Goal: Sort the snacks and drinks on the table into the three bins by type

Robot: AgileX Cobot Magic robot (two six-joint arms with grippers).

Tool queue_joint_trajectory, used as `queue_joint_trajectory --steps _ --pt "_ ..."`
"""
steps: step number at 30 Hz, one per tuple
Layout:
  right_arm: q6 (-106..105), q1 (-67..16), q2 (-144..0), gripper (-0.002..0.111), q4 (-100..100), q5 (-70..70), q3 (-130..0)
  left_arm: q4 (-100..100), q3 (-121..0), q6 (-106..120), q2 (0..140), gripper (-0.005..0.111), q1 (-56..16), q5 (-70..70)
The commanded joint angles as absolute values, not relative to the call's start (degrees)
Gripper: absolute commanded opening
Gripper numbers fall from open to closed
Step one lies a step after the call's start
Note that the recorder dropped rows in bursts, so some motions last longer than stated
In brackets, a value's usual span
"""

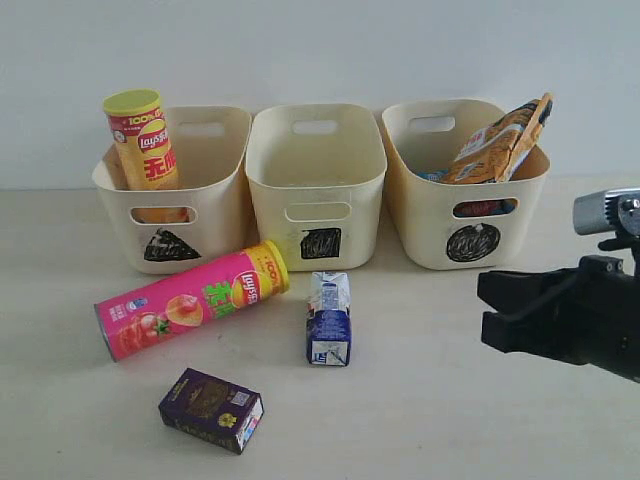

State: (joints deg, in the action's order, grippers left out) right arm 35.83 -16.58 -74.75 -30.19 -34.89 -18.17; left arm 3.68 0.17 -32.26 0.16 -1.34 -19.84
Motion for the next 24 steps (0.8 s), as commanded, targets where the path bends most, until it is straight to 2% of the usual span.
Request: queue_joint_trajectory --steps 1,7,11,14,19,24 --pt "36.3 -16.6 -74.4 0.001 -31.4 -35.7 -18.1 -2.6 -1.1 -36.8 0.4 0.004 -1.2 -35.0" --pt "37.1 -16.6 -74.4 0.001 -32.3 -35.7 -18.1 -11.5 -12.2 -38.7 12.6 0.004 -1.2 -35.3" --pt "37.2 -16.6 -74.4 0.001 -32.4 -35.3 -18.1 -28.1 -23.7 -44.5 24.4 0.004 -1.2 -32.4" --pt "37.2 -16.6 -74.4 0.001 -32.5 -35.4 -17.9 -45.8 -32.2 -49.6 34.3 0.004 -1.2 -26.1" --pt "37.2 -16.6 -74.4 0.001 -32.7 -35.4 -17.8 -78.3 -43.1 -71.2 47.4 0.004 -1.2 -13.4" --pt "37.0 -16.6 -74.4 0.001 -32.7 -35.4 -17.8 -99.6 -45.2 -83.4 55.2 0.004 -1.2 0.7"
